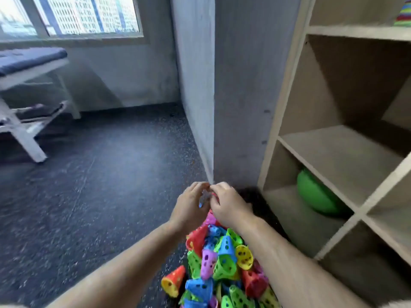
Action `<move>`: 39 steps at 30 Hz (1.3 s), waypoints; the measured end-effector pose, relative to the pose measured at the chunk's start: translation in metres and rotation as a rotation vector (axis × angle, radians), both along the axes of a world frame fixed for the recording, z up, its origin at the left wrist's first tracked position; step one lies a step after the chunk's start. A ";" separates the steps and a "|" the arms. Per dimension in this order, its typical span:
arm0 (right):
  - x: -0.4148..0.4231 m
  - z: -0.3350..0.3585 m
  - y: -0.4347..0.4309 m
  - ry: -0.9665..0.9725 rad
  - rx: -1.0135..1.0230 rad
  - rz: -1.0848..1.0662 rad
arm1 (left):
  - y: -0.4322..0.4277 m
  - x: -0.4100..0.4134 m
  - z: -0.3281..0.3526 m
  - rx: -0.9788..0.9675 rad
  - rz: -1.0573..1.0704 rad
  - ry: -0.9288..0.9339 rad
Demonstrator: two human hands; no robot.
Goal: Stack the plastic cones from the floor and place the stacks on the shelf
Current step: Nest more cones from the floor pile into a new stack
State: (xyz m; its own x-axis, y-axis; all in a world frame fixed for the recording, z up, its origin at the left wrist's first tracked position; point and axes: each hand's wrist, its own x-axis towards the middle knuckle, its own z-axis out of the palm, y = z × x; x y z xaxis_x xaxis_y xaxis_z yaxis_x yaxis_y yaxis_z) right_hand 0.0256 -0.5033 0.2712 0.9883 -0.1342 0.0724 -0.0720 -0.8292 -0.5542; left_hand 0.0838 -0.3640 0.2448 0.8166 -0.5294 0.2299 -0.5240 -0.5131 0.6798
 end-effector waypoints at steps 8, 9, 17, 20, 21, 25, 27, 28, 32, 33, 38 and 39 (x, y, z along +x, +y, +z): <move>-0.099 -0.161 0.076 0.336 -0.046 0.208 | 0.091 -0.102 -0.143 0.376 0.039 0.278; -0.108 -0.170 0.079 0.366 -0.062 0.248 | 0.097 -0.112 -0.154 0.422 0.025 0.293; -0.140 -0.198 0.068 0.405 -0.193 0.335 | 0.125 -0.131 -0.199 0.587 0.038 0.477; -0.140 -0.203 0.067 0.416 -0.219 0.365 | 0.128 -0.130 -0.209 0.636 0.028 0.552; -0.140 -0.205 0.069 0.410 -0.227 0.366 | 0.128 -0.130 -0.212 0.628 0.036 0.583; -0.147 -0.210 0.082 0.264 -0.262 0.388 | 0.128 -0.136 -0.219 0.643 0.055 0.705; -0.150 -0.211 0.084 0.158 -0.281 0.436 | 0.131 -0.140 -0.220 0.678 0.027 0.748; -0.151 -0.213 0.085 0.110 -0.285 0.477 | 0.133 -0.141 -0.221 0.703 0.013 0.765; -0.161 -0.219 0.084 0.126 -0.268 0.686 | 0.138 -0.147 -0.227 0.818 -0.015 0.858; -0.164 -0.220 0.085 0.161 -0.281 0.724 | 0.139 -0.150 -0.226 0.846 -0.026 0.871; -0.172 -0.217 0.088 0.374 -0.352 0.760 | 0.142 -0.160 -0.220 0.927 -0.022 0.930; -0.173 -0.217 0.088 0.400 -0.354 0.776 | 0.141 -0.162 -0.220 0.909 -0.020 0.949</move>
State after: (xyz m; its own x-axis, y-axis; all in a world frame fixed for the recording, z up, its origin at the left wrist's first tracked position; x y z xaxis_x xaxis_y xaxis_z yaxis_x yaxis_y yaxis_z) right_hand -0.1475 -0.4153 0.0539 0.7525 0.5372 -0.3810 0.4410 -0.8407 -0.3143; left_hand -0.0784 -0.2229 0.0250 0.4520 -0.2040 -0.8684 -0.0494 -0.9777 0.2039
